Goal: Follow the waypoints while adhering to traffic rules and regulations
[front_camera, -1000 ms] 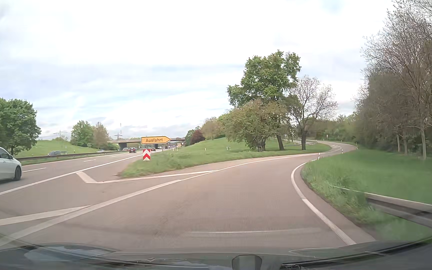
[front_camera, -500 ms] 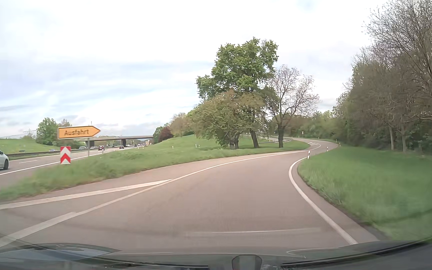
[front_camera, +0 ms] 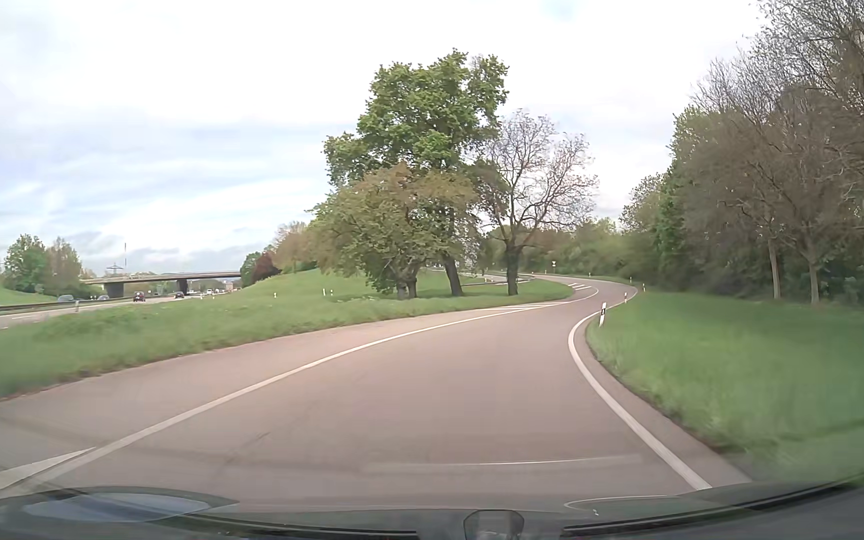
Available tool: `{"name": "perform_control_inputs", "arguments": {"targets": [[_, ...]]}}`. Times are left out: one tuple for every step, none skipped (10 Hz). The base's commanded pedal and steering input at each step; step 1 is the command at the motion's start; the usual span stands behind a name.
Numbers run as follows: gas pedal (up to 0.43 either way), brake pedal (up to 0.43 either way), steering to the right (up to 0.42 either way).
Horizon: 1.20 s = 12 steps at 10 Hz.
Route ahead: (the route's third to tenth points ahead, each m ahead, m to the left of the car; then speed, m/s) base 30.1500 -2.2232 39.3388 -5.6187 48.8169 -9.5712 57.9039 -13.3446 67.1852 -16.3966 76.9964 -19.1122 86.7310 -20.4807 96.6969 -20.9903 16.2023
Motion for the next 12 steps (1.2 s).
{"name": "perform_control_inputs", "arguments": {"targets": [[0.110, 0.000, 0.063], [0.110, 0.000, 0.063], [0.110, 0.000, 0.062], [0.118, 0.000, 0.060], [0.118, 0.000, 0.057], [0.130, 0.000, 0.056], [0.138, 0.000, 0.055], [0.150, 0.000, 0.053], [0.157, 0.000, 0.050], [0.157, 0.000, 0.049], [0.157, 0.000, 0.048], [0.157, 0.000, 0.048]]}}
